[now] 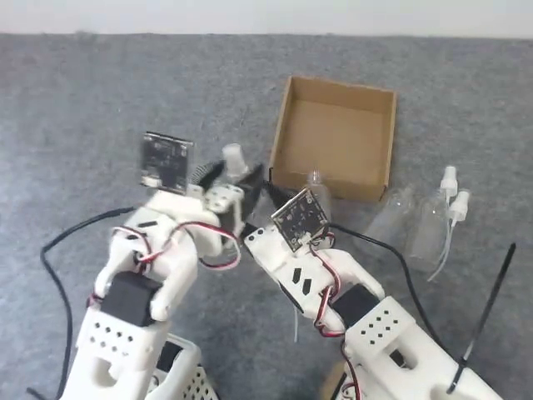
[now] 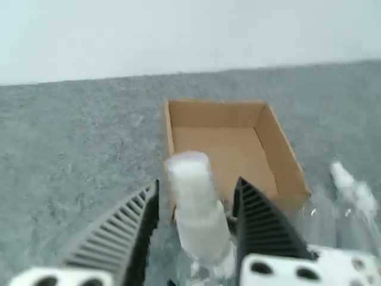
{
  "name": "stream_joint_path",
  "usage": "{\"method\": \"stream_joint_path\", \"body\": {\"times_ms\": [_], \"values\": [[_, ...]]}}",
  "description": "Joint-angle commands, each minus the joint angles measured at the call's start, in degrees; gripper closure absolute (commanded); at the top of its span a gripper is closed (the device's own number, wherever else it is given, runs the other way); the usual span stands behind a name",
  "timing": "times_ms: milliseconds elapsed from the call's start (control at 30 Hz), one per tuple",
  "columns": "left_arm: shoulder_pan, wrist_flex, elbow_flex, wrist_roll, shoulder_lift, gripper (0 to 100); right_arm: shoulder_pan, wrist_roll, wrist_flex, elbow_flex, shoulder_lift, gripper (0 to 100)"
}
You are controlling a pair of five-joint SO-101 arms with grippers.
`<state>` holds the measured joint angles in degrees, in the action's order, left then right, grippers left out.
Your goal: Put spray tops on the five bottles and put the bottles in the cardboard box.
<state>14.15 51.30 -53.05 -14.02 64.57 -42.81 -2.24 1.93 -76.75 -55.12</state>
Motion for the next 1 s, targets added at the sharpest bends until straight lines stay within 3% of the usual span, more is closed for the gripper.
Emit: {"method": "stream_joint_path", "body": {"times_ms": [0, 267, 500, 767, 967], "values": [[-3.78, 0.35, 6.64, -0.09, 1.14, 81, 0.66, 0.18, -1.54, 0.62, -1.63, 99.2], [-7.3, -1.14, 12.09, 0.26, 0.62, 79, 0.66, 0.18, -1.54, 0.53, -1.63, 99.2], [-8.97, -9.93, 3.56, 0.35, 0.53, 79, 0.66, 0.18, -1.45, 0.53, -1.63, 99.2], [-8.35, -9.76, -3.12, 3.08, 1.05, 79, 0.66, 0.18, -1.54, 0.53, -1.63, 99.2], [-10.46, -9.76, 0.84, 2.99, 1.14, 79, 0.92, 0.18, -1.27, 0.62, -1.63, 99.2]]}}
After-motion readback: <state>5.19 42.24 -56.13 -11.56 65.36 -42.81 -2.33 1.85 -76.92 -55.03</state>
